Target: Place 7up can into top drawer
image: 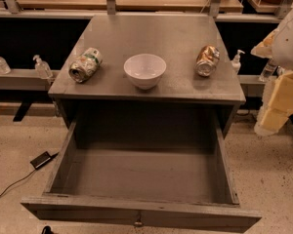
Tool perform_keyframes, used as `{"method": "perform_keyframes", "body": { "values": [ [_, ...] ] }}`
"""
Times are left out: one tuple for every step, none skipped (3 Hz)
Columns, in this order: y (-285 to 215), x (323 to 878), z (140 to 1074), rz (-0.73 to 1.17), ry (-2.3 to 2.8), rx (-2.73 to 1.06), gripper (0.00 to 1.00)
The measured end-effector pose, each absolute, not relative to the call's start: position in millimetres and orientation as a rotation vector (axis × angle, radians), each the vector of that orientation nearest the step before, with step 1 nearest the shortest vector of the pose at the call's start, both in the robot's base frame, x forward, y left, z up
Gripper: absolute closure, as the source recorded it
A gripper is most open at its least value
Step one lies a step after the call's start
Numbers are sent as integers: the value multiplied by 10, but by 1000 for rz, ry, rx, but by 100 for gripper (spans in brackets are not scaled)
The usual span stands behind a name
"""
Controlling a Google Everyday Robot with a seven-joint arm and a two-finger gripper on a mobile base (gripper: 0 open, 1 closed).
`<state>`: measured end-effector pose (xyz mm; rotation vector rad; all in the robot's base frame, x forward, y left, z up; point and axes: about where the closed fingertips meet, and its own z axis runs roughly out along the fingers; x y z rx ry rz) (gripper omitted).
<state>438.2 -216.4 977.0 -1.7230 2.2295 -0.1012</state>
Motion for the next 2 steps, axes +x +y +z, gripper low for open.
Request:
{"method": "perform_keyframes", "body": {
  "values": [
    [-2164,4382,9771,-101,2229,-1723,0],
    [-1990,4484,9824,-111,2131,-1820,0]
  ]
}}
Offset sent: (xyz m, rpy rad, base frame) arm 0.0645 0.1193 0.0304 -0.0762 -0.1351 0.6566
